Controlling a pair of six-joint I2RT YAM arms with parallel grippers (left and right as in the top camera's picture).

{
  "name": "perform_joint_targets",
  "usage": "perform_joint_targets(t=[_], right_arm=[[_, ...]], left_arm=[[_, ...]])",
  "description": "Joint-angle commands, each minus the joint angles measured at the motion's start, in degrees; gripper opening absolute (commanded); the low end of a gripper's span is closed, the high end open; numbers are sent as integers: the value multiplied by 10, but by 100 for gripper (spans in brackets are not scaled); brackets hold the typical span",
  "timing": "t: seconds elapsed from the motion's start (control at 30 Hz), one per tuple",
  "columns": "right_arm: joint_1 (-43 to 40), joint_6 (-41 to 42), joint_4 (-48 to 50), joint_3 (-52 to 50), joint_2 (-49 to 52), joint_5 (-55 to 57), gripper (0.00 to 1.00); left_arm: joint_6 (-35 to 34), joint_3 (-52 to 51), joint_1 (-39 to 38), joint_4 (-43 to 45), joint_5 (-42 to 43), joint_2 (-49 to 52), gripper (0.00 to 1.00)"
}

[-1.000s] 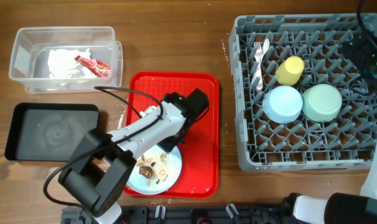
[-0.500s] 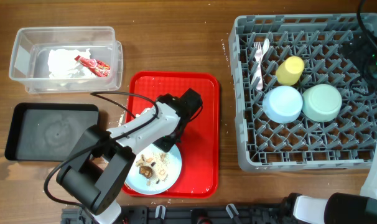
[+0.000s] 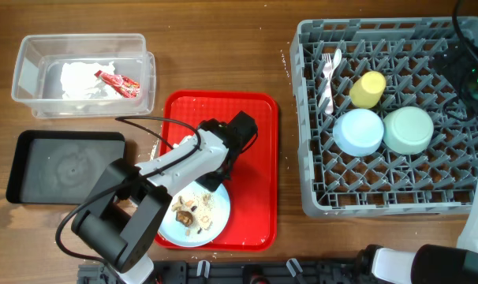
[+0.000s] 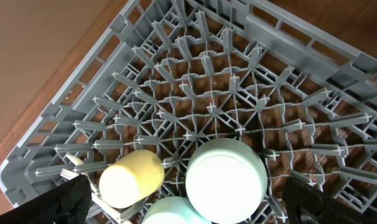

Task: Sort waste into correct bins and load items into the dishwasher rack
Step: 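Grip the plate rim with the left gripper and lift it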

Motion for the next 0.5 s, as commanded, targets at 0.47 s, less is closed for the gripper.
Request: perform_joint_targets(t=[0.47], right_arm=[[-2, 7, 2, -2, 5, 11, 100]], left_arm=[[101, 73, 1, -92, -45, 3, 4]])
